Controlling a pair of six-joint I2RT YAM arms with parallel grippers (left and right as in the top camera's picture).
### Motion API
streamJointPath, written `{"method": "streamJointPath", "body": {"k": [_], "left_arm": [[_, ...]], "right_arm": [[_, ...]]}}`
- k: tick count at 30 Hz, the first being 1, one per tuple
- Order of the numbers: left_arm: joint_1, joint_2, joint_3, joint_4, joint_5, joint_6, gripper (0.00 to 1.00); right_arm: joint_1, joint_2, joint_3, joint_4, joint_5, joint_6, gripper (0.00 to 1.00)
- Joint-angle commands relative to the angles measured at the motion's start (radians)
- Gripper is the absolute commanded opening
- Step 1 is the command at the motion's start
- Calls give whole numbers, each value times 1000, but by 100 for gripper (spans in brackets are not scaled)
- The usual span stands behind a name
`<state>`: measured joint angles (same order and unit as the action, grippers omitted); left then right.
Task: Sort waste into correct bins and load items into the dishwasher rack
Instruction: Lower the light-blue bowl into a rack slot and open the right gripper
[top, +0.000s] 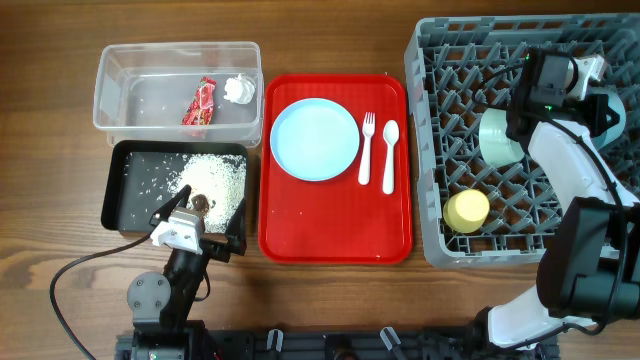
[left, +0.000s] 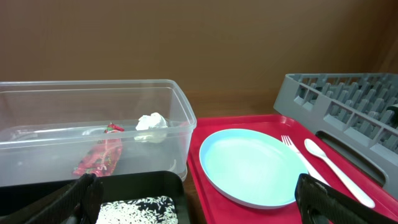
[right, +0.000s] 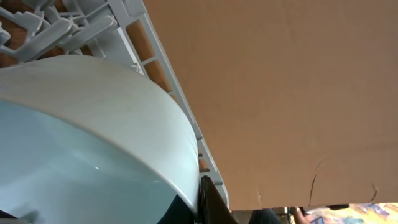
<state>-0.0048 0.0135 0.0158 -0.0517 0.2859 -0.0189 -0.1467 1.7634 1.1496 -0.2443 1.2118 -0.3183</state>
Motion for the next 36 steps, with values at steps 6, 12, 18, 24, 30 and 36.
{"method": "streamJointPath", "body": {"k": [6, 12, 18, 24, 30, 36], "left_arm": [[-3, -11, -10, 3, -10, 15, 100], [-3, -11, -10, 3, -10, 15, 100], [-3, -11, -10, 3, -10, 15, 100], [-3, -11, -10, 3, -10, 15, 100], [-3, -11, -10, 4, -10, 15, 100], [-3, -11, -10, 3, -10, 15, 100]], "right_arm": [[-30, 15, -6, 34, -7, 8, 4], [-31, 15, -6, 35, -14, 4, 4], [-31, 22, -6, 34, -45, 2, 4], [-11, 76, -6, 22, -45, -23, 4], [50, 89, -6, 20, -19, -22, 9], [55, 84, -6, -1, 8, -16, 19]]}}
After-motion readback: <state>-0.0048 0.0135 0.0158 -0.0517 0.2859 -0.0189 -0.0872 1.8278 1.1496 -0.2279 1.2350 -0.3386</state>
